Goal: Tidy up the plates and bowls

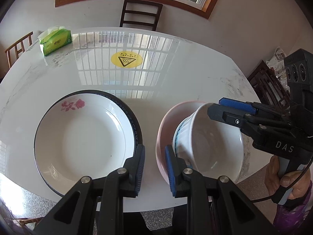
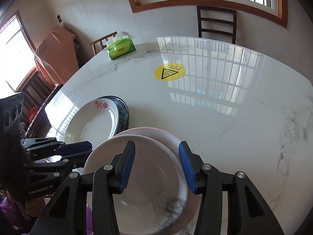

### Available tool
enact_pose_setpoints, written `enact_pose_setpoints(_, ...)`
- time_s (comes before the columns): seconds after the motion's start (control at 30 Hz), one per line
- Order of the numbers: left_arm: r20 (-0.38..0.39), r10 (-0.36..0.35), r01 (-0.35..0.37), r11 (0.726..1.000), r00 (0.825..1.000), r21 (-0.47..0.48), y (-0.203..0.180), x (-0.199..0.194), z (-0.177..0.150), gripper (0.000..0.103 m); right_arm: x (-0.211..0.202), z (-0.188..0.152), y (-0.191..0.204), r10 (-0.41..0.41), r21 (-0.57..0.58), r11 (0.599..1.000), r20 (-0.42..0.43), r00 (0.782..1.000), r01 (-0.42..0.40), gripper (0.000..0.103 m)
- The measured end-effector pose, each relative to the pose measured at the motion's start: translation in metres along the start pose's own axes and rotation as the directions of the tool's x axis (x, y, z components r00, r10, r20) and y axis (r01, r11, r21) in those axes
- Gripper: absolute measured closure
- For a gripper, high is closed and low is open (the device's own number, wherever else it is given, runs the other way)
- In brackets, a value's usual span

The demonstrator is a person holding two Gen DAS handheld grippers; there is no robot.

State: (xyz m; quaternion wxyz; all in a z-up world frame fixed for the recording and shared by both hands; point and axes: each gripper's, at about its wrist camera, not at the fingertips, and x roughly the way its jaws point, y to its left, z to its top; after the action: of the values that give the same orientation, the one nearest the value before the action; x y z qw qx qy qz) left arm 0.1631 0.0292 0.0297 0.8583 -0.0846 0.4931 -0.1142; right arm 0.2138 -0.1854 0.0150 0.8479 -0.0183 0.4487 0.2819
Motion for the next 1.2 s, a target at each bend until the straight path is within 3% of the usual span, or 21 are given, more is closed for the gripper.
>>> enact_pose_setpoints(0.1, -0.015, -0.006, 0.006, 1.000, 1.000, 0.014, -0.003, 0.003, 0.002, 0.081, -0.016, -0.001, -0.007, 0.023, 0.019, 1.000, 0.045, 0.999, -0.024, 0.057)
enact_pose_setpoints(0.17, -0.016, 0.009, -0.009, 1.000, 1.000, 0.027, -0.005, 0.006, 0.004, 0.081, -0.026, -0.004, -0.014, 0.021, 0.047, 0.999, 0.069, 0.997, -0.025, 0.049)
enact_pose_setpoints(0.27, -0.025, 0.005, -0.004, 0.999, 1.000, 0.036, -0.005, 0.010, 0.006, 0.081, -0.036, -0.014, -0.027, 0.001, 0.084, 0.996, 0.071, 0.997, -0.007, 0.045)
enact_pose_setpoints(0.5, -0.043, -0.002, 0.003, 1.000, 0.999, 0.005, -0.001, 0.020, 0.008, 0.081, -0.040, -0.037, -0.066, -0.015, 0.184, 0.983, 0.011, 1.000, 0.013, 0.045)
enact_pose_setpoints(0.63, -0.066, 0.001, -0.002, 1.000, 0.998, -0.011, 0.000, 0.026, 0.006, 0.083, -0.033, -0.042, -0.079, 0.040, 0.233, 0.972, -0.016, 0.999, -0.035, 0.044)
enact_pose_setpoints(0.7, -0.071, -0.010, 0.009, 1.000, 0.997, -0.017, 0.002, 0.027, 0.005, 0.084, -0.027, -0.042, -0.082, 0.067, 0.246, 0.968, -0.033, 0.997, -0.057, 0.045)
enact_pose_setpoints(0.83, -0.089, -0.032, 0.028, 0.999, 0.996, -0.044, 0.007, 0.028, 0.004, 0.084, -0.026, -0.041, -0.086, 0.044, 0.260, 0.965, -0.062, 0.997, -0.026, 0.054)
enact_pose_setpoints(1.0, -0.096, -0.028, 0.024, 0.999, 0.995, -0.045, 0.006, 0.029, 0.003, 0.085, -0.024, -0.044, -0.082, 0.077, 0.264, 0.963, -0.116, 0.990, -0.044, 0.055)
enact_pose_setpoints(1.2, -0.091, -0.023, 0.018, 0.998, 0.996, -0.054, 0.002, 0.029, 0.000, 0.085, -0.011, -0.044, -0.069, 0.016, 0.213, 0.977, -0.217, 0.976, 0.031, 0.058)
